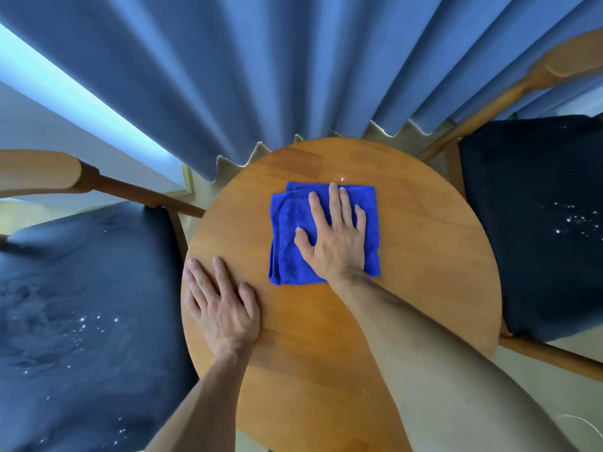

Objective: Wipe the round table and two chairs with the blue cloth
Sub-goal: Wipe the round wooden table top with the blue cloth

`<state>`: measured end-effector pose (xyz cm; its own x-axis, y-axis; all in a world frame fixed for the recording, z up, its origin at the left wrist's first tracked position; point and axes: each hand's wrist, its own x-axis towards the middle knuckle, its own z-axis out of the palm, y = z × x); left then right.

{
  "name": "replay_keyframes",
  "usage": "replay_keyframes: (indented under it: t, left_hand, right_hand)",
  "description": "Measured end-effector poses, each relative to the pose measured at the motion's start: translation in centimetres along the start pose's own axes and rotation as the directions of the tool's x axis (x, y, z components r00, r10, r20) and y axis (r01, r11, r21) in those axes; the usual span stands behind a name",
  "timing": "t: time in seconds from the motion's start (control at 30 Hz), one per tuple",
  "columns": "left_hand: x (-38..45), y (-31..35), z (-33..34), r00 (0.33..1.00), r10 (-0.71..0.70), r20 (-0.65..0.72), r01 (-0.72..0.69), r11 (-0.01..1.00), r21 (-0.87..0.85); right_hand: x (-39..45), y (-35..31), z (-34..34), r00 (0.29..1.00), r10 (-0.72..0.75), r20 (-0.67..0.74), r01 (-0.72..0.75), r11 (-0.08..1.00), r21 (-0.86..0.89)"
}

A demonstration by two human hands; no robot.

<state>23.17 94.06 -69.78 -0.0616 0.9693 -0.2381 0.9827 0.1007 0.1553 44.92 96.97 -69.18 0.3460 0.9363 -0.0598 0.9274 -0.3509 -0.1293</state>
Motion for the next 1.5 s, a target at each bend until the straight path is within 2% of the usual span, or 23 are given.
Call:
replay_keyframes:
  t: [0.2,0.33,0.57,0.63,0.97,1.2,1.5]
  left_hand:
    - [0.0,0.0,-0.1,1.000,-0.015,-0.004,0.015,1.000,-0.014]
    - [0.3,0.1,0.1,1.000,-0.008,-0.001,0.008,1.000,-0.006]
    - [0.2,0.3,0.1,1.000,-0.023,-0.009,0.023,1.000,0.012]
    - [0.2,0.5,0.0,1.000,-0.025,-0.010,0.025,1.000,0.014]
    - [-0.3,1.2,-0.6,1.000,-0.022,-0.008,0.022,1.000,-0.017]
    - [-0.5,1.1,-0.6,1.000,-0.012,-0.006,0.012,1.000,-0.024]
    - [-1.0,1.2,-0.4,1.000,-0.001,-0.023,0.001,1.000,0.026]
  right_hand:
    - [7.7,-2.0,0.1,0.999,0.042,-0.025,-0.042,0.999,-0.004]
    - [12.4,-3.2,0.0,0.990,0.133,-0.051,-0.131,0.991,0.032]
    - [13.6,-1.0,-0.5,0.998,0.035,-0.045,-0.034,0.999,0.016]
    - [13.6,0.3,-0.7,0.996,0.058,-0.061,-0.058,0.998,0.016]
    - [8.9,10.5,-1.1,0.926,0.354,-0.130,-0.355,0.935,0.015]
    - [2.1,14.3,-1.1,0.802,0.580,-0.141,-0.581,0.813,0.038]
    - [-3.1,13.9,-1.3,0.768,0.635,-0.085,-0.634,0.772,0.040]
